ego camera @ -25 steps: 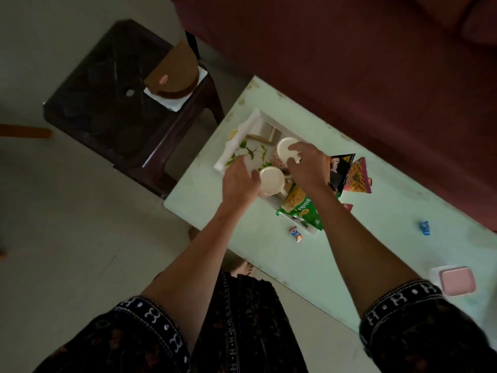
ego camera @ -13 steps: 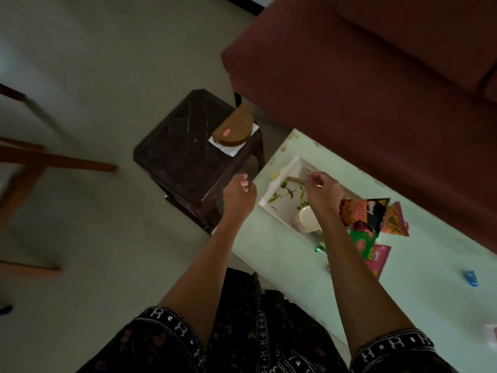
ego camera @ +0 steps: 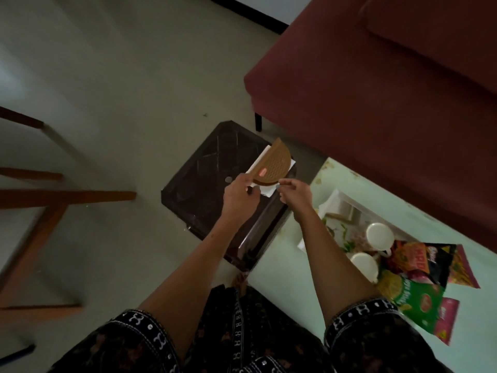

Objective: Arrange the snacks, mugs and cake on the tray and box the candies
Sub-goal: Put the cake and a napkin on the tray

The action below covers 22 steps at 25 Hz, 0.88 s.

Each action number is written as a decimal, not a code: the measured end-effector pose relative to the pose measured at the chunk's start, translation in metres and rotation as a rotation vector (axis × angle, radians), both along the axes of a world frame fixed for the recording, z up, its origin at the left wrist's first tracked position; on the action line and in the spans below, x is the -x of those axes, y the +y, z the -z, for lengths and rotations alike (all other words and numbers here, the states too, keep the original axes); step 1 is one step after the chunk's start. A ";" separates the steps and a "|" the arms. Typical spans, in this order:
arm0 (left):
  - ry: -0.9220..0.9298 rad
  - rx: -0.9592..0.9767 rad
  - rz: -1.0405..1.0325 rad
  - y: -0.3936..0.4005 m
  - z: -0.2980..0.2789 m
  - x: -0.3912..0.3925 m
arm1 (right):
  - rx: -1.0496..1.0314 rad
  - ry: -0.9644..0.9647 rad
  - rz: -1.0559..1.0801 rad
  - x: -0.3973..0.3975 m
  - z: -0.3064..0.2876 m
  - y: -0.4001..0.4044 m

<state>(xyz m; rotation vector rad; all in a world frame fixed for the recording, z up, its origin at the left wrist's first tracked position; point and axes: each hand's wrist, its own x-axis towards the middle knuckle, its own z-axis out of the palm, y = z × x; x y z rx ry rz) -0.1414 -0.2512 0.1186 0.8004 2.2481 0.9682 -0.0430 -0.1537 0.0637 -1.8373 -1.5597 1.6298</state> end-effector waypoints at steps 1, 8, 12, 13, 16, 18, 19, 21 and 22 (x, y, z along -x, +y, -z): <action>0.006 0.004 0.015 0.001 0.005 0.007 | 0.028 -0.013 0.003 0.011 0.008 0.004; -0.033 0.187 0.152 -0.005 0.034 0.036 | 0.170 -0.037 0.322 0.057 0.038 0.025; 0.007 0.218 0.189 -0.009 0.038 0.050 | 0.316 0.136 0.441 0.065 0.035 0.035; 0.027 0.208 0.191 -0.008 0.037 0.052 | 0.320 0.171 0.422 0.066 0.033 0.037; 0.164 0.174 0.211 -0.003 0.032 0.053 | 0.248 0.153 0.341 0.073 0.017 0.030; 0.278 0.149 0.260 0.002 0.028 0.050 | 0.183 0.116 0.310 0.076 0.001 0.019; 0.324 0.150 0.297 0.004 0.027 0.048 | 0.147 0.094 0.291 0.076 -0.007 0.012; 0.431 0.201 0.375 0.007 0.025 0.044 | 0.052 0.041 0.253 0.073 -0.021 -0.003; 0.487 0.230 0.400 0.007 0.024 0.041 | 0.007 0.014 0.231 0.069 -0.028 -0.011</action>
